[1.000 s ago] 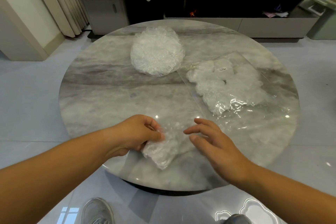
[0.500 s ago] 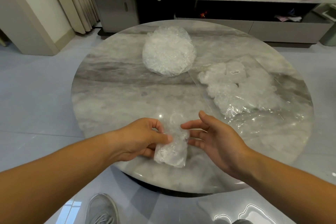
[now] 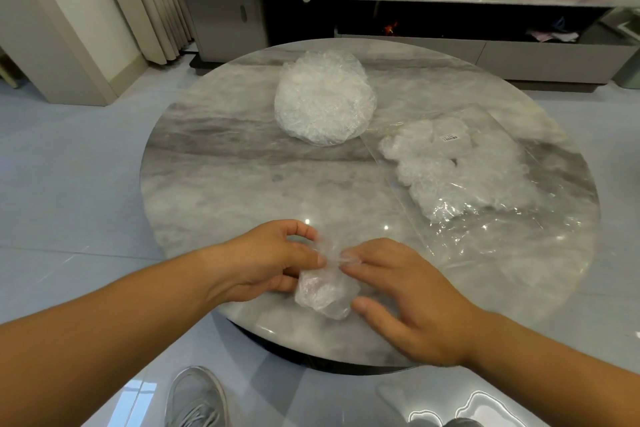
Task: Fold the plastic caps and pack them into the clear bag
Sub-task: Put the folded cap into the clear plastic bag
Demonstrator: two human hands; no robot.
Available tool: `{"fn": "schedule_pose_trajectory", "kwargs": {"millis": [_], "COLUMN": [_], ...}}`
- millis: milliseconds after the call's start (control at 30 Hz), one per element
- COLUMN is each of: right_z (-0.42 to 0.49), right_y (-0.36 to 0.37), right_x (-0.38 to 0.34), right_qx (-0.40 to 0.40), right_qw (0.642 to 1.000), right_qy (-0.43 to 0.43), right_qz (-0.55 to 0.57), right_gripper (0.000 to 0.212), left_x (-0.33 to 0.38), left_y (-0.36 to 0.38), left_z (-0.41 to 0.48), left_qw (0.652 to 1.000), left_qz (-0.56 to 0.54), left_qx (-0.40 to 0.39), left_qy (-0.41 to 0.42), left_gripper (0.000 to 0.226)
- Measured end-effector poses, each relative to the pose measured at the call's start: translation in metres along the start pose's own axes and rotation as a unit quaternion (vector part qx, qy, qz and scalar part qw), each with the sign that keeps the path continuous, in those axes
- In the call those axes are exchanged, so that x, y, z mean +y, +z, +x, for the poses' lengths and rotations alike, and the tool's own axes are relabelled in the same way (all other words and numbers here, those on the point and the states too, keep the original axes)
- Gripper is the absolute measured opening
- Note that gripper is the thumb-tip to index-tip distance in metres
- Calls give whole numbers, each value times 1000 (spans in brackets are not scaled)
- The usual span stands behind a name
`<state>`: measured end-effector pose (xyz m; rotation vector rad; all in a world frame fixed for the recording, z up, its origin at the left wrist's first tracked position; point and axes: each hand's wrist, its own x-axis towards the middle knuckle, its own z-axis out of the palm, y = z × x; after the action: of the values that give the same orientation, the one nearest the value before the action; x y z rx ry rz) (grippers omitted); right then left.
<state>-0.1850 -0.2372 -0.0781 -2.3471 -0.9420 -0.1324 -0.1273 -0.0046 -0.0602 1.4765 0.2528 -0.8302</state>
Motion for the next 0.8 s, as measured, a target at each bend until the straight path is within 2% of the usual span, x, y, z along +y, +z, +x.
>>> {"fn": "schedule_pose_trajectory", "kwargs": {"millis": [100, 167, 267, 333, 400, 467, 567, 700, 733, 800], "right_z": [-4, -7, -13, -16, -16, -16, -20, -22, -21, -20], "right_y": [2, 6, 14, 17, 17, 17, 20, 22, 22, 21], "right_x": [-3, -6, -9, -10, -12, -14, -14, -14, -14, -15], "right_qx": [-74, -109, -135, -126, -129, -148, -152, -150, -148, -146], "right_qw": [988, 975, 964, 967, 969, 972, 976, 978, 978, 982], "right_qy": [-89, -116, -124, -106, -88, -72, -55, -53, -53, -41], "right_qz": [-103, -152, -190, -195, -189, -166, -146, -136, -135, -116], "right_gripper": [45, 48, 57, 70, 73, 65, 60, 58, 59, 60], "left_x": [2, 1, 5, 5, 1, -3, -3, 3, 4, 3], "left_y": [-7, -10, -8, -5, -2, 1, 2, 0, 0, 0], "left_z": [0, 1, 0, -1, -2, -3, -6, -11, -10, -10], "left_qw": [998, 995, 994, 998, 994, 977, 935, 863, 860, 878], "left_qz": [-46, -70, -69, -1, 108, 206, 345, 497, 506, 476], "left_qx": [-34, -42, -58, -51, -30, -14, 29, 77, 71, 44], "left_qy": [-36, -56, -62, -38, 5, 43, 80, 36, 20, -13], "left_gripper": [40, 38, 25, 26, 38, 45, 43, 32, 29, 24]}}
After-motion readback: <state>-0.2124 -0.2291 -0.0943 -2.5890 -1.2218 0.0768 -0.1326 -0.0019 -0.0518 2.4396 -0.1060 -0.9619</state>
